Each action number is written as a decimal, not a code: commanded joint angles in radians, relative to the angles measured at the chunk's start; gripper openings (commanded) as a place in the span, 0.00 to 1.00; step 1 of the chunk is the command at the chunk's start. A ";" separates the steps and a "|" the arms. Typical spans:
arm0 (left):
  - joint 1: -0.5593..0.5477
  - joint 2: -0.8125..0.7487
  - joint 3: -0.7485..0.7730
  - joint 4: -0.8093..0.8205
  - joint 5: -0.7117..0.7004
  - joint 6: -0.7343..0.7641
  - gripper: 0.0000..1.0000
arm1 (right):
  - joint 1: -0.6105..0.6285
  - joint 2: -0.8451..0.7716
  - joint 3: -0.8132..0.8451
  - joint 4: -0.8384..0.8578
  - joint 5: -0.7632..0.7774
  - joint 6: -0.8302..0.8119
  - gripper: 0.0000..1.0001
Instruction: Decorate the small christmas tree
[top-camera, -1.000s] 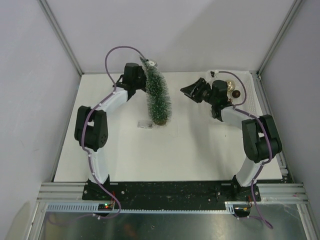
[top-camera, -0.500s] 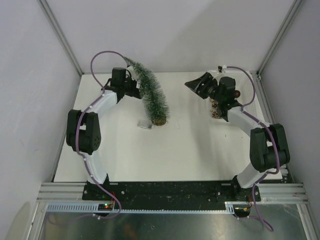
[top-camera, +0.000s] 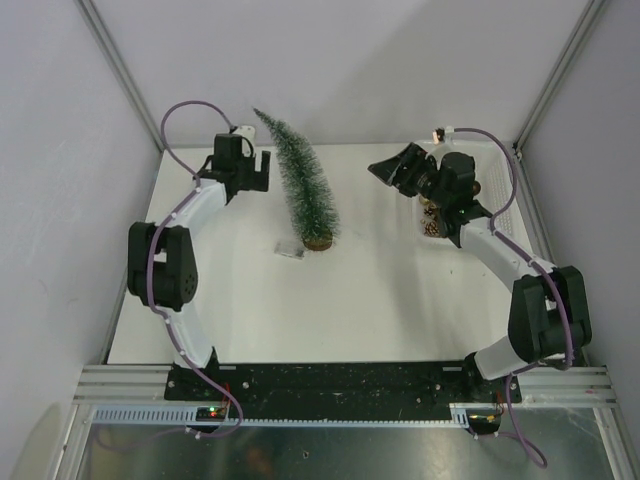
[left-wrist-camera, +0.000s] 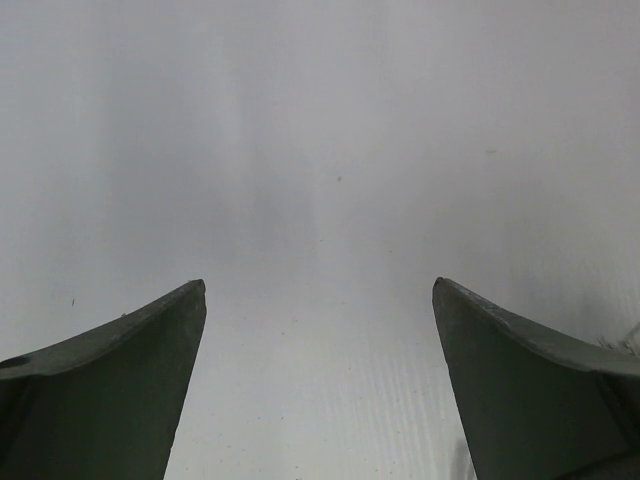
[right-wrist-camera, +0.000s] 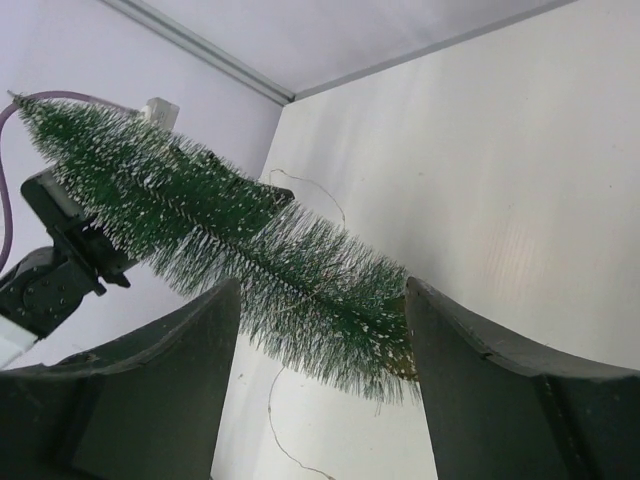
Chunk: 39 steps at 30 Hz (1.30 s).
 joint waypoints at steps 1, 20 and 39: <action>0.059 -0.047 0.006 -0.034 0.019 -0.084 1.00 | 0.027 -0.076 0.023 -0.025 0.026 -0.085 0.73; 0.211 -0.379 -0.384 -0.116 0.815 0.181 1.00 | 0.360 0.092 0.411 -0.276 0.234 -0.528 0.81; 0.083 -0.312 -0.355 0.000 0.822 0.366 0.99 | 0.430 0.237 0.603 -0.369 0.346 -0.609 0.80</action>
